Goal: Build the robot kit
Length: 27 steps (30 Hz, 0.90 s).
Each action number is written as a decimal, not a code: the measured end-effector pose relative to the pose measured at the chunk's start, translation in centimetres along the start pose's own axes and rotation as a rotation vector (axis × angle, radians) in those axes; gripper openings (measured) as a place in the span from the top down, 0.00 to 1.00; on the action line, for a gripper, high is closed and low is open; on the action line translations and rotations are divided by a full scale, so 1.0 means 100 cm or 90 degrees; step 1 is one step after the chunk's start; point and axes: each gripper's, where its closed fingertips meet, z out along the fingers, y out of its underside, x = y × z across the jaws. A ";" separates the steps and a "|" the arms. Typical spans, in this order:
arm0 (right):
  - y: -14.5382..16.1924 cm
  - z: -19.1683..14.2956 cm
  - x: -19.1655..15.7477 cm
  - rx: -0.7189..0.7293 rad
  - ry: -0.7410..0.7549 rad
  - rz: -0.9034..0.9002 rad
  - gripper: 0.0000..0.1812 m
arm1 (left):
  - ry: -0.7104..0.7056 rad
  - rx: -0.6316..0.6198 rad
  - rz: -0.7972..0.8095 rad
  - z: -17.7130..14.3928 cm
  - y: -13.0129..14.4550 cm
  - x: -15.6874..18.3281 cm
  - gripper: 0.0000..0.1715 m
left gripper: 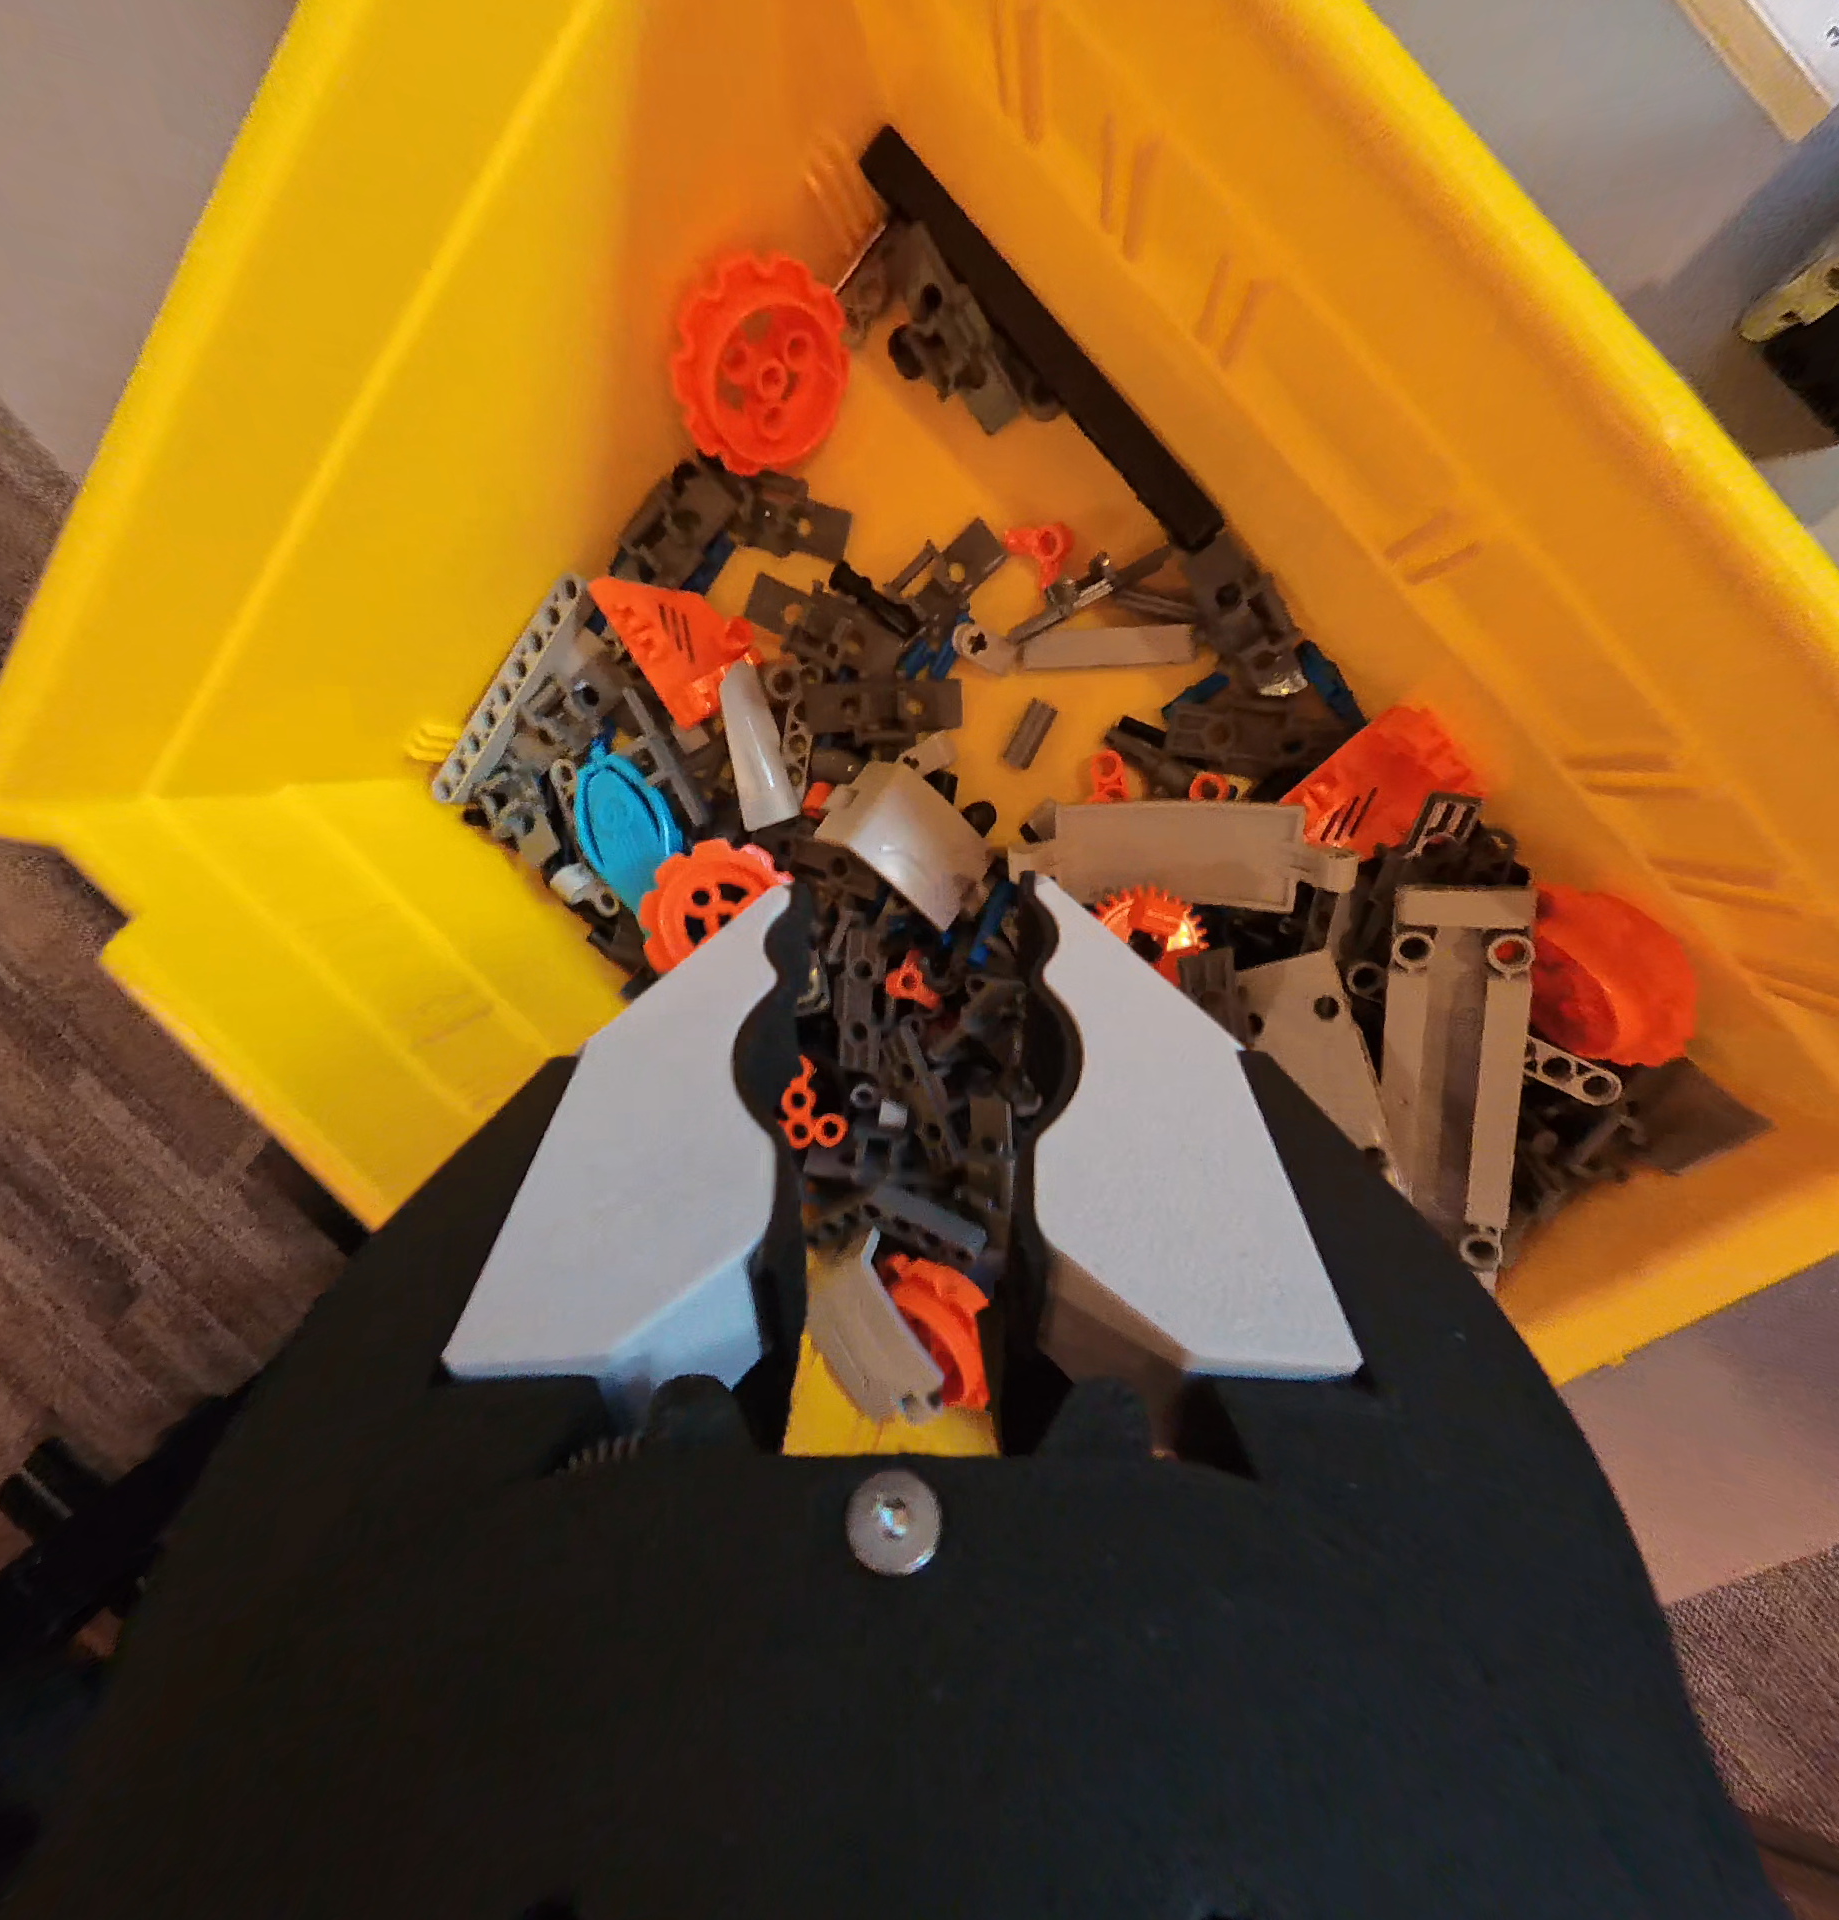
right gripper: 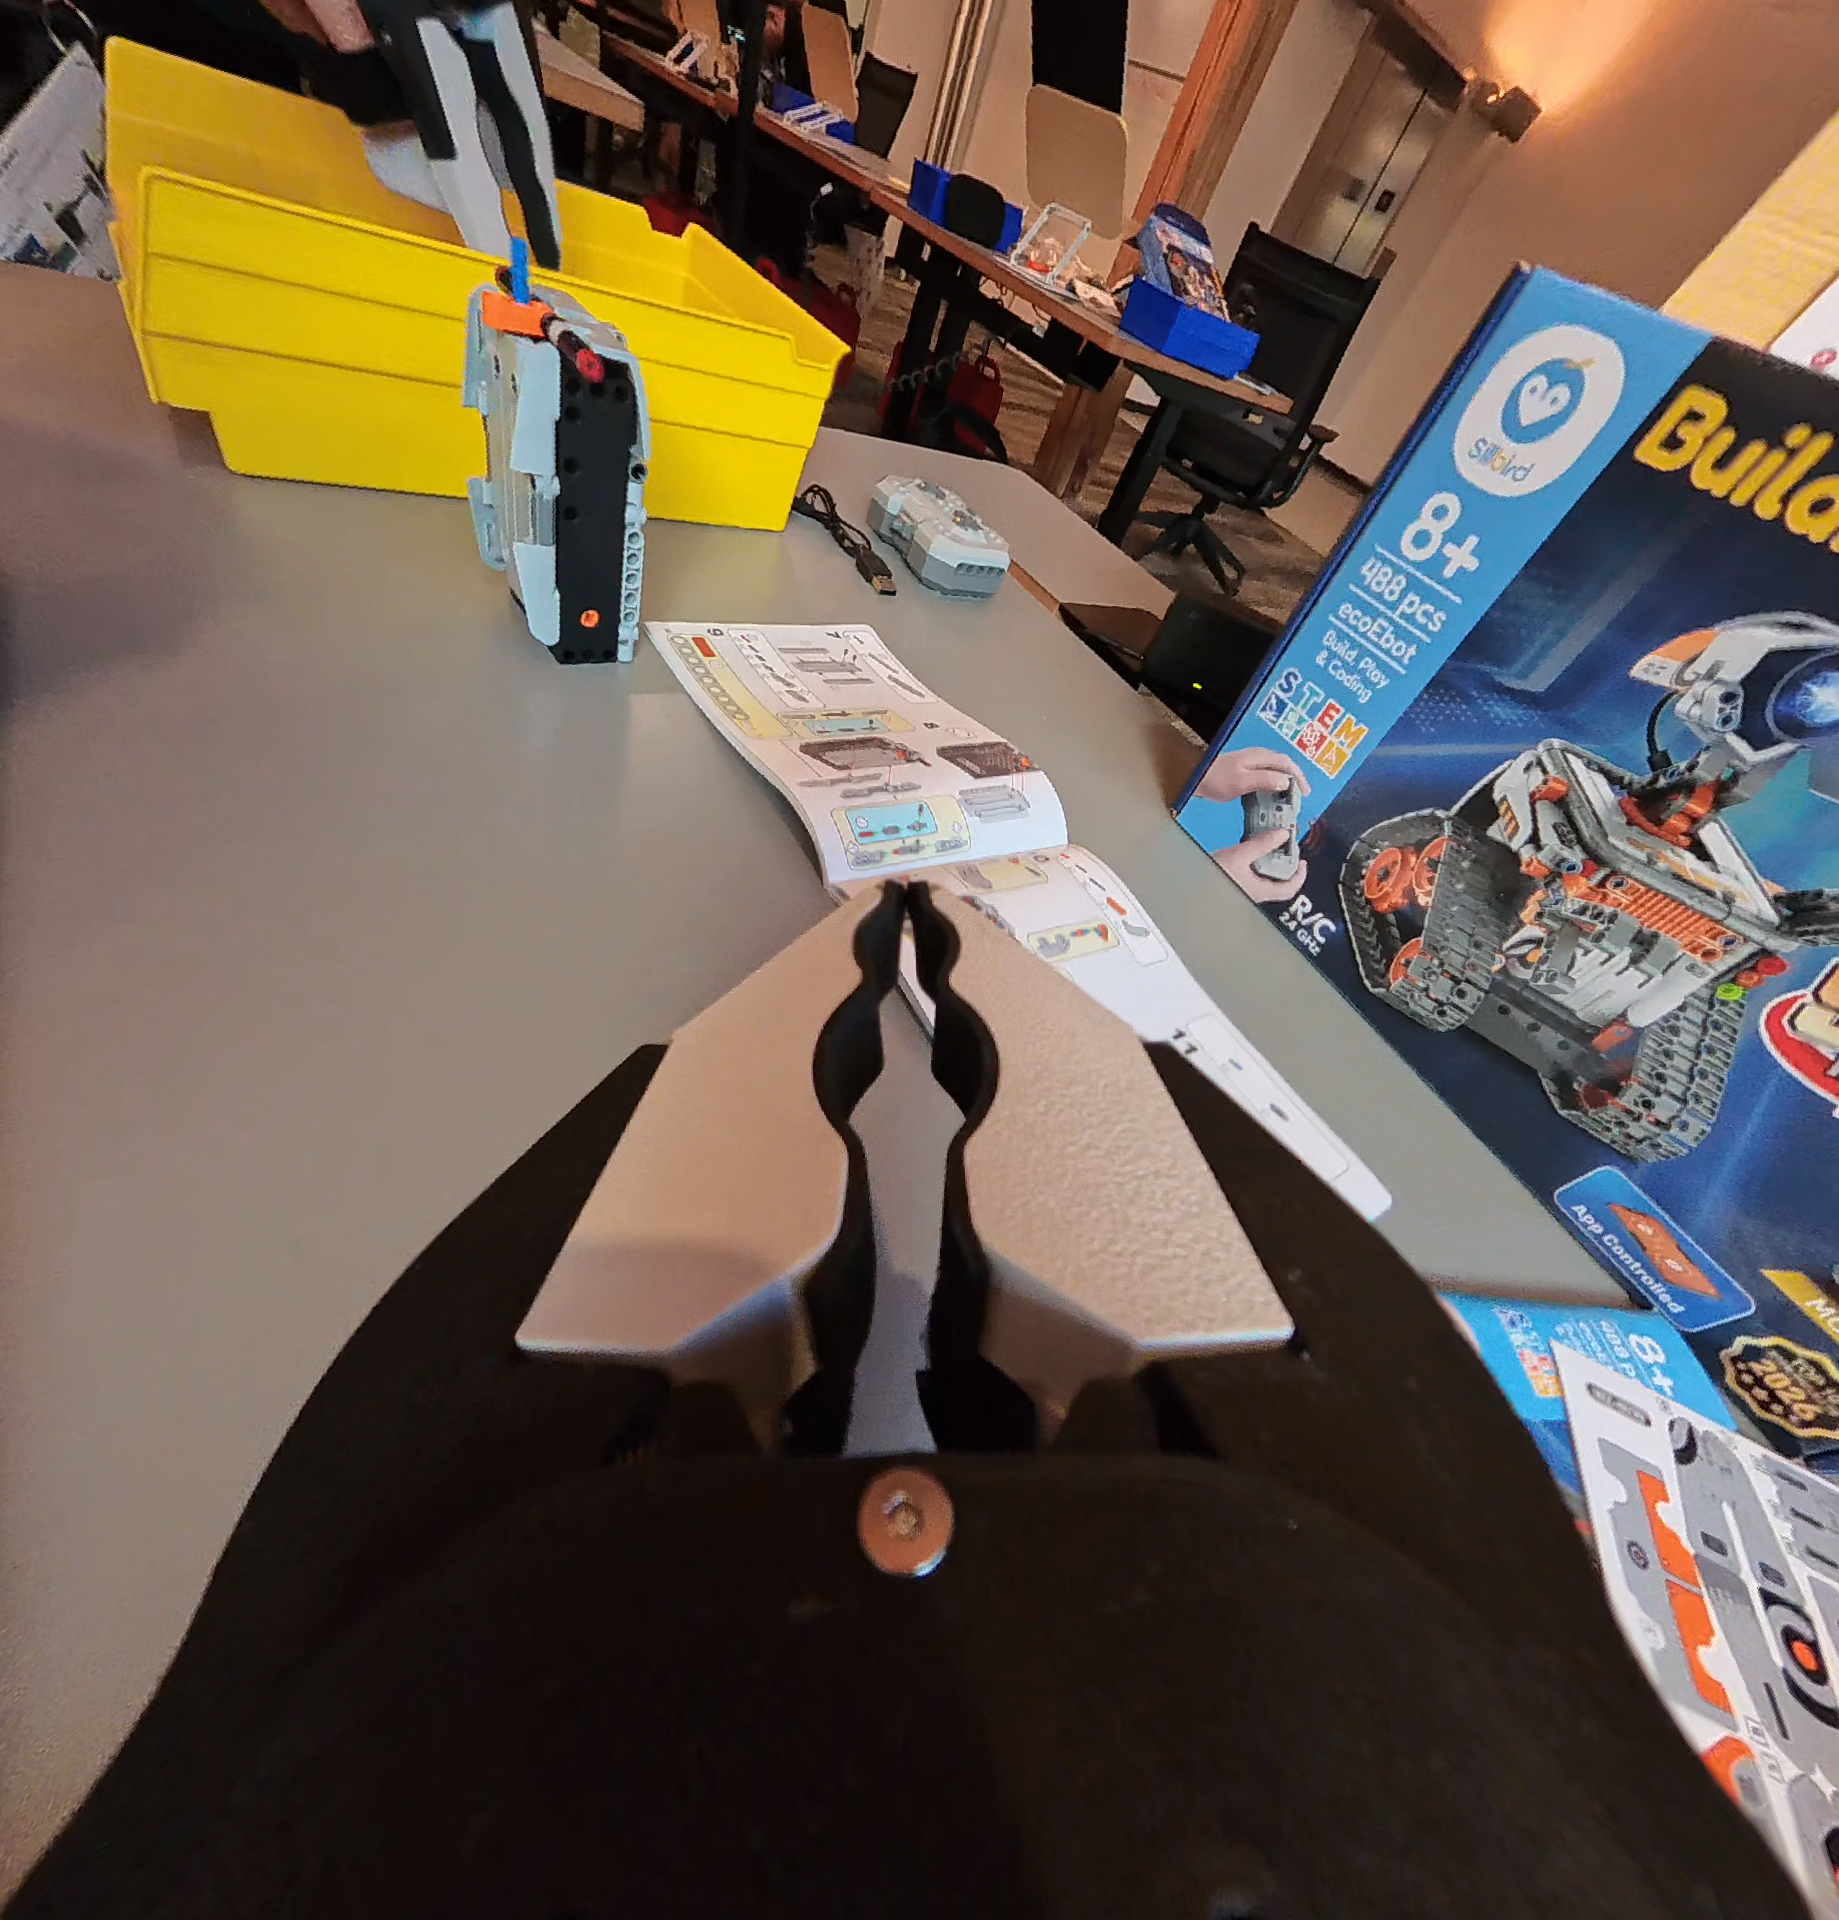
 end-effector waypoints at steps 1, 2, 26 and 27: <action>0.003 0.000 0.002 -0.003 0.001 0.014 1.00 | 0.010 0.001 0.003 0.005 -0.001 0.002 0.78; 0.007 0.001 0.005 -0.008 0.002 0.033 1.00 | 0.015 0.002 0.006 0.009 -0.002 0.002 0.78; 0.038 0.009 0.017 -0.080 0.014 0.035 1.00 | 0.052 0.015 0.052 0.032 -0.020 -0.001 0.87; 0.039 0.009 0.017 -0.082 0.013 0.034 1.00 | 0.058 0.011 0.055 0.033 -0.020 0.000 0.89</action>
